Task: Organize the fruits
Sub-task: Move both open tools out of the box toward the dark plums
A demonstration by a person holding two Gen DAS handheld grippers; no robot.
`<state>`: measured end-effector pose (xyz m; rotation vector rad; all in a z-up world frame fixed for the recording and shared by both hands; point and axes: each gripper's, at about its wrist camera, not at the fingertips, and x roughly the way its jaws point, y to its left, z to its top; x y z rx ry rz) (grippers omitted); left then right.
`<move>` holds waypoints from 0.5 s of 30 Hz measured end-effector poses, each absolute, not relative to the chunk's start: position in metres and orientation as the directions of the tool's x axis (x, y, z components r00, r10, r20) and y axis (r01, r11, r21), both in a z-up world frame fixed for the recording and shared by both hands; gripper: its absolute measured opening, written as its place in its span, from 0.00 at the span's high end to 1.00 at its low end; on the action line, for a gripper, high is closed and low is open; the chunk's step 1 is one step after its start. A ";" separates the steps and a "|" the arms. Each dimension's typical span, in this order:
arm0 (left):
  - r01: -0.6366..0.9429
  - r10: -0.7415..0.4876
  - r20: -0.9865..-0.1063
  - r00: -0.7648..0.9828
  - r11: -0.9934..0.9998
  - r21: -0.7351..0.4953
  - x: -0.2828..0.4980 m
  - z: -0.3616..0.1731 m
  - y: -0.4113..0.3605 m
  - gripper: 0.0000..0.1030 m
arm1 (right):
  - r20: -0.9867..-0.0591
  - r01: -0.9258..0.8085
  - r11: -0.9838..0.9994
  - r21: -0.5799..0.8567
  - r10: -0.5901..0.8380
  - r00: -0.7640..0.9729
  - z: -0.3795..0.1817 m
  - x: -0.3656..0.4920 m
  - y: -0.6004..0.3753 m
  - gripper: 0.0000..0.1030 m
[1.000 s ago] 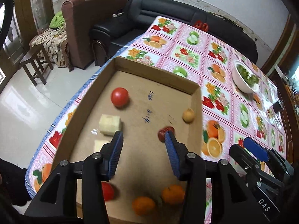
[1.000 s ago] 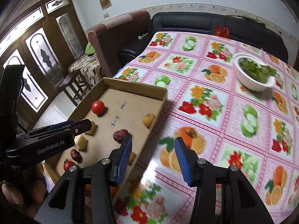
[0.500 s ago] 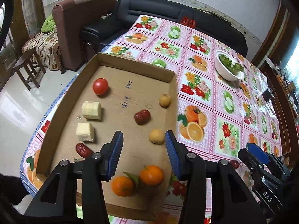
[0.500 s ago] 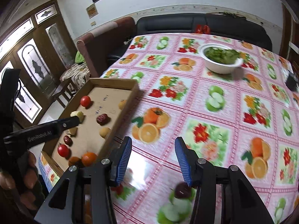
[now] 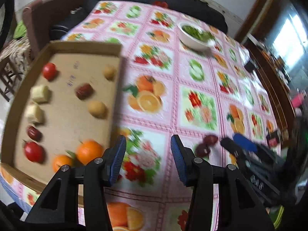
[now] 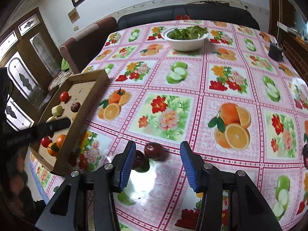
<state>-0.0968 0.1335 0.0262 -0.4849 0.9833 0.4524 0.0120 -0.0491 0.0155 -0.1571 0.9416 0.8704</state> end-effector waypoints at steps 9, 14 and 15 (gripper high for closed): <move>-0.472 0.062 -0.894 0.445 0.864 -0.175 -0.086 -0.001 0.095 0.55 | -0.770 -0.710 0.621 0.332 0.613 0.177 -0.016 0.023 -0.028 0.54; -0.427 0.040 -0.895 0.443 0.888 -0.172 -0.072 -0.006 0.085 0.55 | -0.763 -0.697 0.616 0.366 0.628 0.155 -0.017 0.033 -0.032 0.71; -0.420 0.040 -0.896 0.442 0.892 -0.168 -0.068 -0.007 0.082 0.55 | -0.762 -0.695 0.617 0.370 0.629 0.153 -0.018 0.034 -0.035 0.71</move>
